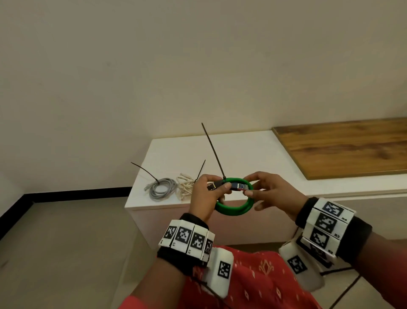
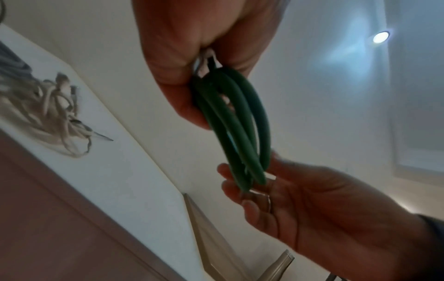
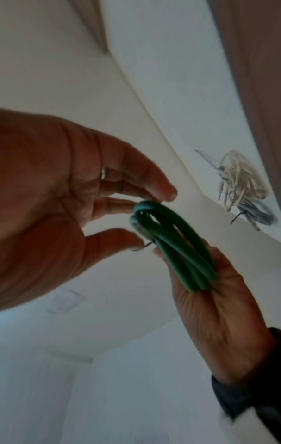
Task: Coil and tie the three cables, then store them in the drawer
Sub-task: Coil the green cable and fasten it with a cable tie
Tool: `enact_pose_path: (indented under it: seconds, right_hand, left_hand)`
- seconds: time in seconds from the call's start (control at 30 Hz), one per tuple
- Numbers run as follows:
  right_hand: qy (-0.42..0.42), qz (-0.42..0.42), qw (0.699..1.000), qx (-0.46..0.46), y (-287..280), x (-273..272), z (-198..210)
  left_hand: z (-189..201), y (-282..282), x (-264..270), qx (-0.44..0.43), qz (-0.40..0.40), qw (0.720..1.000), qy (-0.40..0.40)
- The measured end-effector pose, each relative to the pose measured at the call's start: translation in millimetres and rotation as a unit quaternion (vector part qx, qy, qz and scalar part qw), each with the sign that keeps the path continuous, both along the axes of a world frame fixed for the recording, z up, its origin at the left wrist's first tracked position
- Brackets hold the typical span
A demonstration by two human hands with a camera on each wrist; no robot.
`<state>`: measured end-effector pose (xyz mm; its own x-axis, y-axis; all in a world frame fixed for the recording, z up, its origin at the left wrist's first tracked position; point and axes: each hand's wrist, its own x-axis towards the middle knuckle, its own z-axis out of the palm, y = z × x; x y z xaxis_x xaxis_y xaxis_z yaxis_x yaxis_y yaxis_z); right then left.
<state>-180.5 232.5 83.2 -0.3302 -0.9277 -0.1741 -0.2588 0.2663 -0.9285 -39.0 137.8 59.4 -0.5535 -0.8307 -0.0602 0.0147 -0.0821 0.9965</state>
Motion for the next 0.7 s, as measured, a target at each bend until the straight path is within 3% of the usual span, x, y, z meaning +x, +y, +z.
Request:
enact_pose_path:
  seconds: [0.1,0.2,0.57,0.7]
  right_hand:
    - [-0.036,-0.058,0.998,0.010,-18,-7,-13]
    - [-0.063,-0.116,0.991,0.032,-43,-25,-24]
    - [-0.061,-0.200,0.968,0.136,-139,-88,-95]
    - [-0.022,-0.218,0.961,0.167,-151,-89,-104]
  left_hand:
    - [-8,-18,-13,0.060,-0.021,0.998,-0.016]
    - [-17,-41,-26,0.060,-0.019,0.997,-0.055]
    - [-69,-125,-48,-0.119,-0.083,0.963,-0.228]
    - [-72,-127,-50,-0.216,-0.062,0.947,-0.230]
